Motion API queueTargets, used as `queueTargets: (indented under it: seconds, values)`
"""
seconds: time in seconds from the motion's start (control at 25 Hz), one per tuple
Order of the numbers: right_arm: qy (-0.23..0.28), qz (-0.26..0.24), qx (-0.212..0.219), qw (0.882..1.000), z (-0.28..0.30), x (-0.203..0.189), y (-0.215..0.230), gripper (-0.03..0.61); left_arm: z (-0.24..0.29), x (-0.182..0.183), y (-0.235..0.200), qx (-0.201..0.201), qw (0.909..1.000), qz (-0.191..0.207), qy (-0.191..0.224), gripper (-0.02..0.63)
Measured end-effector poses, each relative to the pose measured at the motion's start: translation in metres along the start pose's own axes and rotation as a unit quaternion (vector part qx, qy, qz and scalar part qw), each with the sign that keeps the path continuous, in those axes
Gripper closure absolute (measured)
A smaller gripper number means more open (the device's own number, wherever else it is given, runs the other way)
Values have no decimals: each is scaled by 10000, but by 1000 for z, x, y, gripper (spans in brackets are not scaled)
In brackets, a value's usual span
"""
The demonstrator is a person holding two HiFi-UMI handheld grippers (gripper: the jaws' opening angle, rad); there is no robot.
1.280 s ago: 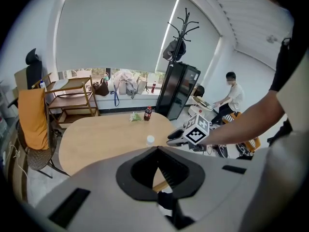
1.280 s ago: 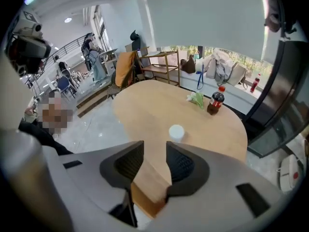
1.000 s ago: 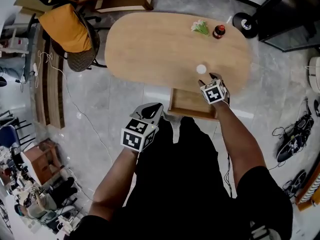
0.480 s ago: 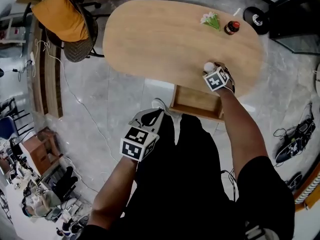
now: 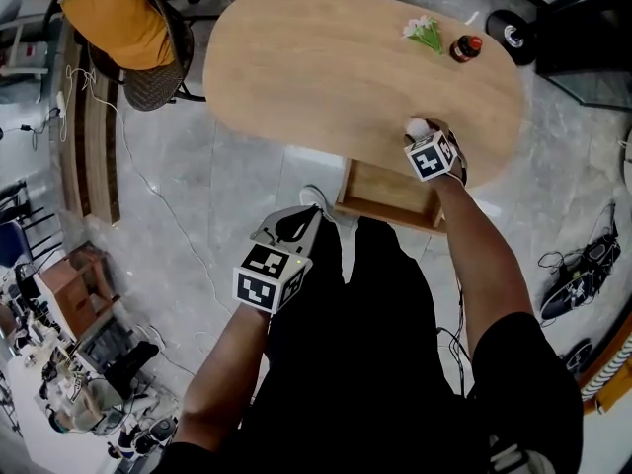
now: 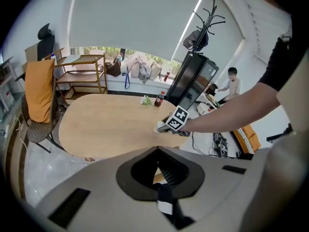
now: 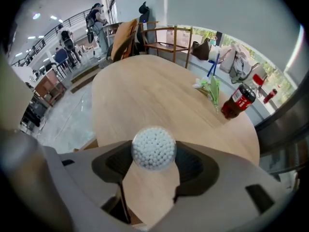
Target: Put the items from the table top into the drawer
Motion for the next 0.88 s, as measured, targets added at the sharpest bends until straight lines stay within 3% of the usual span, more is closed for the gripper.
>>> queueTargets:
  seconds: [0.2, 0.44, 0.64, 0.88]
  values:
    - [399, 340, 242, 9983, -34, -26, -34, 313, -4, -8, 4, -38, 10000, 24, 64, 609]
    - [127, 269, 555, 9980, -54, -100, -94, 313, -4, -26, 14, -249, 9997, 73, -17, 609]
    - [-414, 168, 484, 9978, -17, -154, -123, 313, -9, -51, 22, -366, 9992, 137, -69, 609]
    - [-796, -169, 79, 9967, 48, -177, -123, 313, -25, -95, 26, -366, 9991, -50, -227, 609]
Point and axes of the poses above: the fingertips, and each gripper's own axes: z forward along the fingers, y to its right, x out of its top, the point moved 9 cm from there along -z, backward along the fingers, and after that the axes turned 15 degrees about z, right-handed, at the moved point
